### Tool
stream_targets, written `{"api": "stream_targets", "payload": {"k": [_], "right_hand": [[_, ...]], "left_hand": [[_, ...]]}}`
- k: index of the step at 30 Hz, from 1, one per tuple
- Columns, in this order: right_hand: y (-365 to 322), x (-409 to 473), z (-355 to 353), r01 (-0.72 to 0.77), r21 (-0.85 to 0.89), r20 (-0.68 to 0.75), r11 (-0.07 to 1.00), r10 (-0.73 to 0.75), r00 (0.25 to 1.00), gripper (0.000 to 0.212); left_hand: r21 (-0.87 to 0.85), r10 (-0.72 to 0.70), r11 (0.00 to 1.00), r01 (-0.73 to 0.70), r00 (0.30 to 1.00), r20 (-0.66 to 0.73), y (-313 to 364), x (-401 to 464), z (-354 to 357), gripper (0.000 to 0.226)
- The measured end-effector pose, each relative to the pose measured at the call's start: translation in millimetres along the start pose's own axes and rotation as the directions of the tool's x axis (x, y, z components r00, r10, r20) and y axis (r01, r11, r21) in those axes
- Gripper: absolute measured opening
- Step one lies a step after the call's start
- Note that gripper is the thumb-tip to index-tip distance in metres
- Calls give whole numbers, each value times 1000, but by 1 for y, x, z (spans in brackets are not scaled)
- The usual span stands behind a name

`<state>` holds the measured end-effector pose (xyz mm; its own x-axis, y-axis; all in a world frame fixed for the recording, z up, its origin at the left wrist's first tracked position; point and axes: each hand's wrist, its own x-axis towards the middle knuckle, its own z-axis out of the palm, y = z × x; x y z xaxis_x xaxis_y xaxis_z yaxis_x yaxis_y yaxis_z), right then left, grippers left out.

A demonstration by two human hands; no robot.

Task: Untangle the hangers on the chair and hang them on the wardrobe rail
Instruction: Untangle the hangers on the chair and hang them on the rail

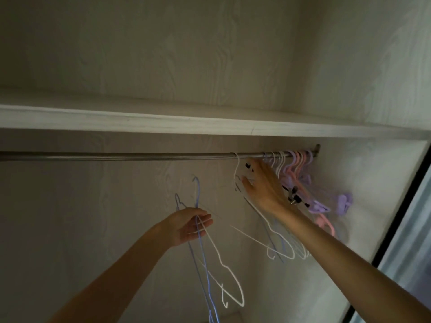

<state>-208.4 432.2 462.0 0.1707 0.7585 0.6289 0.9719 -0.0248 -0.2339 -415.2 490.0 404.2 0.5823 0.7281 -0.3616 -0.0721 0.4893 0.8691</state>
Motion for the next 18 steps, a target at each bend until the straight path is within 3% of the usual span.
{"api": "stream_targets", "payload": {"k": [6, 12, 18], "right_hand": [[10, 63, 23, 167, -336, 121, 927, -133, 984, 53], [33, 64, 29, 251, -276, -3, 928, -262, 965, 50], [39, 69, 19, 359, -278, 76, 891, -352, 933, 51]], "left_hand": [[6, -31, 1000, 31, 1000, 3, -4, 11, -8, 12], [5, -55, 998, 55, 998, -6, -5, 19, -10, 14], [9, -54, 998, 54, 999, 1, 2, 26, -9, 13]]}}
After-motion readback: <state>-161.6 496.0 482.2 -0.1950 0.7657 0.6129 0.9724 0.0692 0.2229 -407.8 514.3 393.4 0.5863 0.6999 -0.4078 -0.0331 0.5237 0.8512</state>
